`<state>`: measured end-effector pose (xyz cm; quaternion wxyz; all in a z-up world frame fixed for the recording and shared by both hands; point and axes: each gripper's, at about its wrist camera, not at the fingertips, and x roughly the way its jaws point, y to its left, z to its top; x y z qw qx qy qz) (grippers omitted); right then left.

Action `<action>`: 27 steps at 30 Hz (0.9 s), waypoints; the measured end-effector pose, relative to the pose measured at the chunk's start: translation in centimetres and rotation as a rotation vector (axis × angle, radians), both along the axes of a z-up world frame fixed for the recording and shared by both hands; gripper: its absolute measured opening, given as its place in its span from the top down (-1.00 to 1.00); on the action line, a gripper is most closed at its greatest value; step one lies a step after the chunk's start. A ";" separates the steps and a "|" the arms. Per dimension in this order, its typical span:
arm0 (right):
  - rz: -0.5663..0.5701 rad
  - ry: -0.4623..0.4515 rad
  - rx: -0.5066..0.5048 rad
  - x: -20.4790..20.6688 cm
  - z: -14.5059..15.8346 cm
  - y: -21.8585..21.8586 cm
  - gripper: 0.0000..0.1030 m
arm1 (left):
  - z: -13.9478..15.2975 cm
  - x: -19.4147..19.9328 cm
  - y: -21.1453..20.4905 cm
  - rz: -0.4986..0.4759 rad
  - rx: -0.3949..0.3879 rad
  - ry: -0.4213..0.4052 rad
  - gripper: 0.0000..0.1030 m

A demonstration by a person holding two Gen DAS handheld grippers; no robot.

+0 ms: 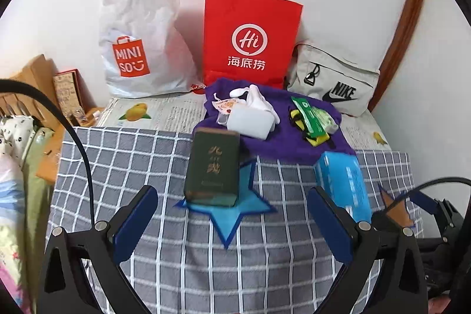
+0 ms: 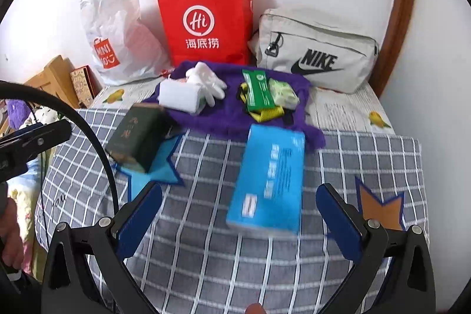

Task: Organize soft objects

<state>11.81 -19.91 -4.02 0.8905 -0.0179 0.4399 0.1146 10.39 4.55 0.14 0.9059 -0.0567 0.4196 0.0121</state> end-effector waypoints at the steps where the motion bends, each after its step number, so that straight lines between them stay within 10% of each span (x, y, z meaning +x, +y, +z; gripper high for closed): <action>1: -0.003 -0.006 -0.008 -0.6 0.1 -0.1 -1.00 | 0.1 -0.7 -0.1 -0.003 0.002 -0.007 -0.99; 27: -0.044 -0.063 0.033 -6.2 2.4 -2.2 -1.00 | 2.2 -7.6 -4.4 -0.057 0.070 -0.065 -0.99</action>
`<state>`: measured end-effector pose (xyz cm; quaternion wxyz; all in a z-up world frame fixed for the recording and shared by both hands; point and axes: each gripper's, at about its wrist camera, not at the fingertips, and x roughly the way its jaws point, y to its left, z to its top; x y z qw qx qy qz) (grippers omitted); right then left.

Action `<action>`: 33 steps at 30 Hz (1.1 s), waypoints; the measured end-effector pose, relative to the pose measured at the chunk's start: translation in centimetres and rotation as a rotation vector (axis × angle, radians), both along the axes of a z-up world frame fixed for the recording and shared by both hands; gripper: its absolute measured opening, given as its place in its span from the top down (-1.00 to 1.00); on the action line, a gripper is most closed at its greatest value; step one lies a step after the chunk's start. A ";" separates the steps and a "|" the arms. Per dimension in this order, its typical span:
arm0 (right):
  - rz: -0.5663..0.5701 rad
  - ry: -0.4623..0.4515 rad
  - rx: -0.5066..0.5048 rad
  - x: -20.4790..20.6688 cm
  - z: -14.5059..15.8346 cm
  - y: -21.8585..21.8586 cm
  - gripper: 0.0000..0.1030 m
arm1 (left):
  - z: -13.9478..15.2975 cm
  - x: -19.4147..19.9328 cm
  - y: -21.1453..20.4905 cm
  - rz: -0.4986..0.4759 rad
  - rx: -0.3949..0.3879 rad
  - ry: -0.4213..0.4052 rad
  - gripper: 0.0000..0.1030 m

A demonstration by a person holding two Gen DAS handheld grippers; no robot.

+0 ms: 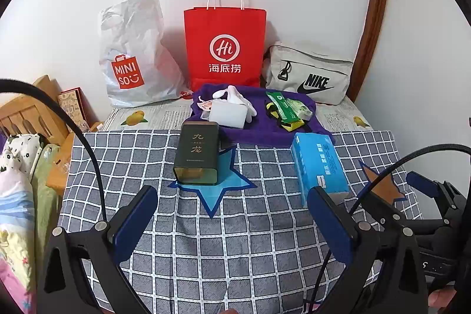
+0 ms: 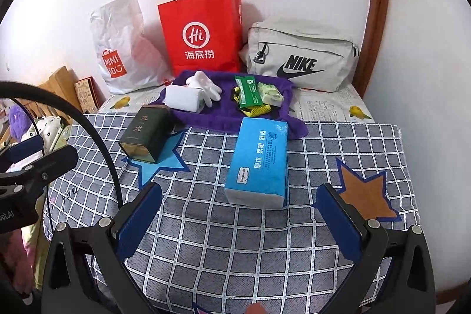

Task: Organize soft objects

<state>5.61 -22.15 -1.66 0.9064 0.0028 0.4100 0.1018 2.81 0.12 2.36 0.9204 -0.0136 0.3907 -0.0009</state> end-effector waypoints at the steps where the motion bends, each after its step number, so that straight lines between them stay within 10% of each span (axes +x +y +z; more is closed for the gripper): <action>1: 0.001 -0.001 0.001 0.0 0.0 0.0 -1.00 | 0.0 -0.1 0.0 -0.003 0.002 -0.001 -0.99; 33: -0.007 -0.004 -0.002 -0.6 0.3 0.2 -1.00 | 0.0 -0.3 -0.4 -0.015 0.029 0.008 -0.99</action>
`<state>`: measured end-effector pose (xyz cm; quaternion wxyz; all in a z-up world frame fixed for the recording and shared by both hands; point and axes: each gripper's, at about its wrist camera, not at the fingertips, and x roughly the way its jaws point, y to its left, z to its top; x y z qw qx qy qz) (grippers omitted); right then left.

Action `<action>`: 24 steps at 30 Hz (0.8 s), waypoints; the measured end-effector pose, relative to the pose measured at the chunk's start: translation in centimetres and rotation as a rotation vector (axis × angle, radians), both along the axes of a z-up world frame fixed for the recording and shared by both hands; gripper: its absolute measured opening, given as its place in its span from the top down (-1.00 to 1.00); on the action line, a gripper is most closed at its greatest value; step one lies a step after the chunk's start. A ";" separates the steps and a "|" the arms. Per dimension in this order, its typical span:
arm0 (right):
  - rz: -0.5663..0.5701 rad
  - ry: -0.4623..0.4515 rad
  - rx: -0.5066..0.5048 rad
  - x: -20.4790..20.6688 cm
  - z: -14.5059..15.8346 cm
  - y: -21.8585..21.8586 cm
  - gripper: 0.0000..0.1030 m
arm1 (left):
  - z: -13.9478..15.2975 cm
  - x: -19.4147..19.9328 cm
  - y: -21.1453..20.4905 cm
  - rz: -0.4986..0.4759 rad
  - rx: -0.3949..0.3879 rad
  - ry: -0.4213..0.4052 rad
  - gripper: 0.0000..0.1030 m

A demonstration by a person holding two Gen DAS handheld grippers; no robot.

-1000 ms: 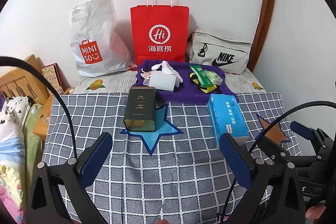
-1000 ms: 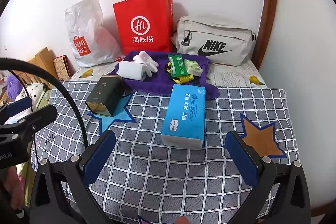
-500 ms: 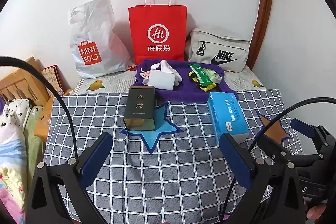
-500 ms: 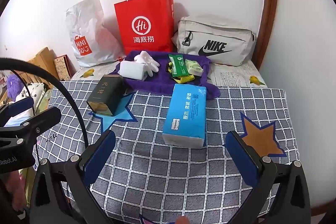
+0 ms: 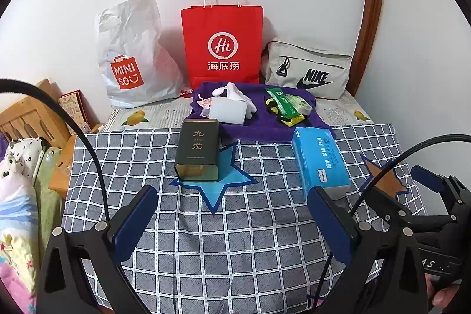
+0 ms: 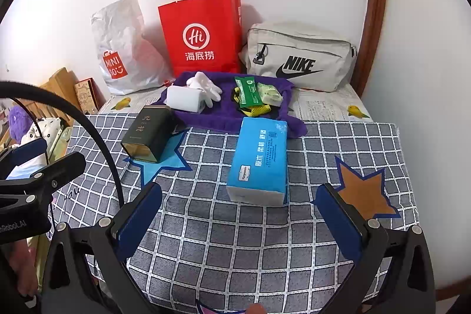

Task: Organize soft objects

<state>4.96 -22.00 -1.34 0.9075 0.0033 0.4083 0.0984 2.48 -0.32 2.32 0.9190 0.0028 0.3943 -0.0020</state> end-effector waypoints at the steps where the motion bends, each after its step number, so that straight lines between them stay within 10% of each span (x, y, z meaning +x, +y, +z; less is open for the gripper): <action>1: -0.002 0.000 0.000 0.0 0.0 0.0 -1.00 | 0.0 0.0 0.0 0.001 0.000 0.000 -0.99; 24: -0.014 0.000 0.004 -0.1 0.1 0.0 -1.00 | -0.2 0.0 0.1 -0.006 0.007 0.001 -0.99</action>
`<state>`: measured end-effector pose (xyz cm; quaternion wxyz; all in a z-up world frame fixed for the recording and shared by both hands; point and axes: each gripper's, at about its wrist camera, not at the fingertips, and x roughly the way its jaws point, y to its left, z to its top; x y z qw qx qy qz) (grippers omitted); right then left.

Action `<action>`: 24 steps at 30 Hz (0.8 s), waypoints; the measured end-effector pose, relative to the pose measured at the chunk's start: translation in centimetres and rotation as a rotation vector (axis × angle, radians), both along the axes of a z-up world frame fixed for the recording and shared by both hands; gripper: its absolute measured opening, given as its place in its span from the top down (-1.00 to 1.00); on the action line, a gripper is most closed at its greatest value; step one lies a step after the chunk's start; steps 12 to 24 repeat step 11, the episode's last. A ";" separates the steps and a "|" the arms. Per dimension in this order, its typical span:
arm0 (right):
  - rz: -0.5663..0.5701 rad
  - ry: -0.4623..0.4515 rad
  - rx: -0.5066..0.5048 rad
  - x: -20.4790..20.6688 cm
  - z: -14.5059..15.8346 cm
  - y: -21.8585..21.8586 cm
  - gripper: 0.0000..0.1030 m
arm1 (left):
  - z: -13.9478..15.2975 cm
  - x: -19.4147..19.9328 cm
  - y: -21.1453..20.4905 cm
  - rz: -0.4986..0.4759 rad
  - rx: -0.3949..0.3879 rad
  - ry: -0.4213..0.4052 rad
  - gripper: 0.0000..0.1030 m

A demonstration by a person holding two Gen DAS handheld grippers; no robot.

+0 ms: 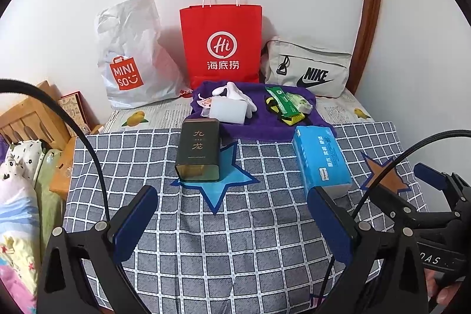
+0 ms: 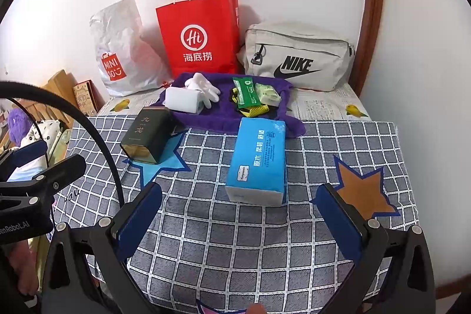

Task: Organize soft objects

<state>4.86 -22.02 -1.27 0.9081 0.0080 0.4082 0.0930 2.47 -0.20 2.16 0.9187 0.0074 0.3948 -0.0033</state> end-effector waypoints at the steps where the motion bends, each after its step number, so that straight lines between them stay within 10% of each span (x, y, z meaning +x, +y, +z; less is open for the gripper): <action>1: 0.000 0.000 0.000 0.0 0.0 0.0 -1.00 | 0.0 0.0 0.0 0.000 0.003 0.000 -0.99; 24: 0.005 0.005 0.001 -0.1 -0.1 0.1 -1.00 | -0.2 0.2 0.0 0.001 0.011 -0.009 -0.99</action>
